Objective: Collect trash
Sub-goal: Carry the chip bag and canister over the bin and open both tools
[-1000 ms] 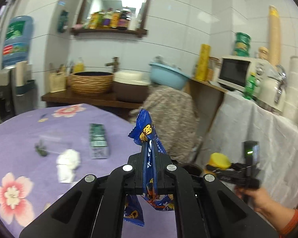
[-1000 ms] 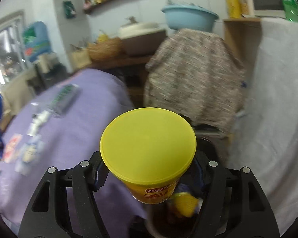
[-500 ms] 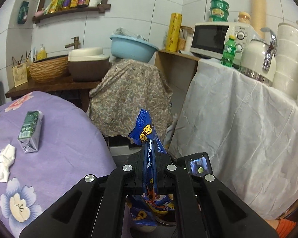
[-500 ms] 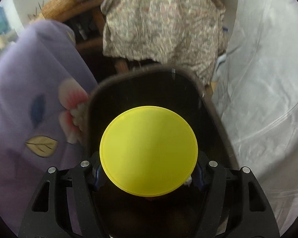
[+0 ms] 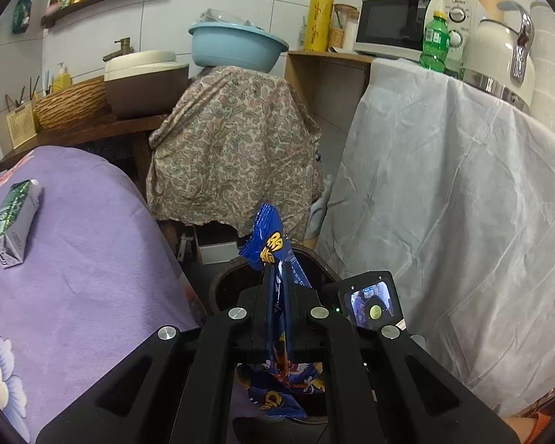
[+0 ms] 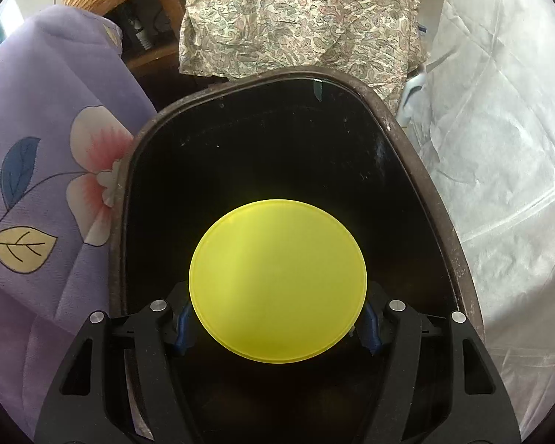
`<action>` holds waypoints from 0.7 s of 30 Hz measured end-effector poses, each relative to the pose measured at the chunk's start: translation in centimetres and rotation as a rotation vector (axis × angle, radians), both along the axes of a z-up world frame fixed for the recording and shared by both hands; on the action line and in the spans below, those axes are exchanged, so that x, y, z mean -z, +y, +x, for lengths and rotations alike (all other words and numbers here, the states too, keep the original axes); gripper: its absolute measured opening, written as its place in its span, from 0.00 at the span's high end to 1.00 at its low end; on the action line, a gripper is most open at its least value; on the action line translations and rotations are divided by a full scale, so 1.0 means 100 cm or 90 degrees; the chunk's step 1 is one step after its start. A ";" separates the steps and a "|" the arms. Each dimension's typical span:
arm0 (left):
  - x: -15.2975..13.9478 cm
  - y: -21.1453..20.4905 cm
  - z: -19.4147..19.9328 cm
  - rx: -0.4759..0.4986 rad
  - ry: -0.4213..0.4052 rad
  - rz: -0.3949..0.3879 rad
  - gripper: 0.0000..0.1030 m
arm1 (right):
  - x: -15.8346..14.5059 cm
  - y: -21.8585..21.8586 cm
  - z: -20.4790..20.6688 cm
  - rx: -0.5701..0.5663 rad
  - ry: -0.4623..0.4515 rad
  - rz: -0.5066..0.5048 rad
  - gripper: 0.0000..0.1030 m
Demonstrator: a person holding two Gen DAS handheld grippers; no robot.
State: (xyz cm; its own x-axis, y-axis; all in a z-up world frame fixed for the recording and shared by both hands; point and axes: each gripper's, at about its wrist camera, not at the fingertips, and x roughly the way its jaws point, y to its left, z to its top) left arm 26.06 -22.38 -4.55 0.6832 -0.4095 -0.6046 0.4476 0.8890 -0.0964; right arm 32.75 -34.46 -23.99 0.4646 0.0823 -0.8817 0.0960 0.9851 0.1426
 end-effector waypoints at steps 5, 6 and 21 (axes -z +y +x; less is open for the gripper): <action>0.014 -0.009 0.010 -0.002 0.015 0.014 0.95 | 0.000 -0.003 -0.007 0.007 -0.009 0.016 0.32; 0.017 -0.010 0.013 -0.004 0.017 0.017 0.95 | 0.000 -0.004 -0.008 0.006 -0.010 0.021 0.32; 0.056 -0.040 0.037 -0.002 0.058 0.064 0.95 | -0.016 -0.017 -0.043 0.021 -0.067 -0.007 0.28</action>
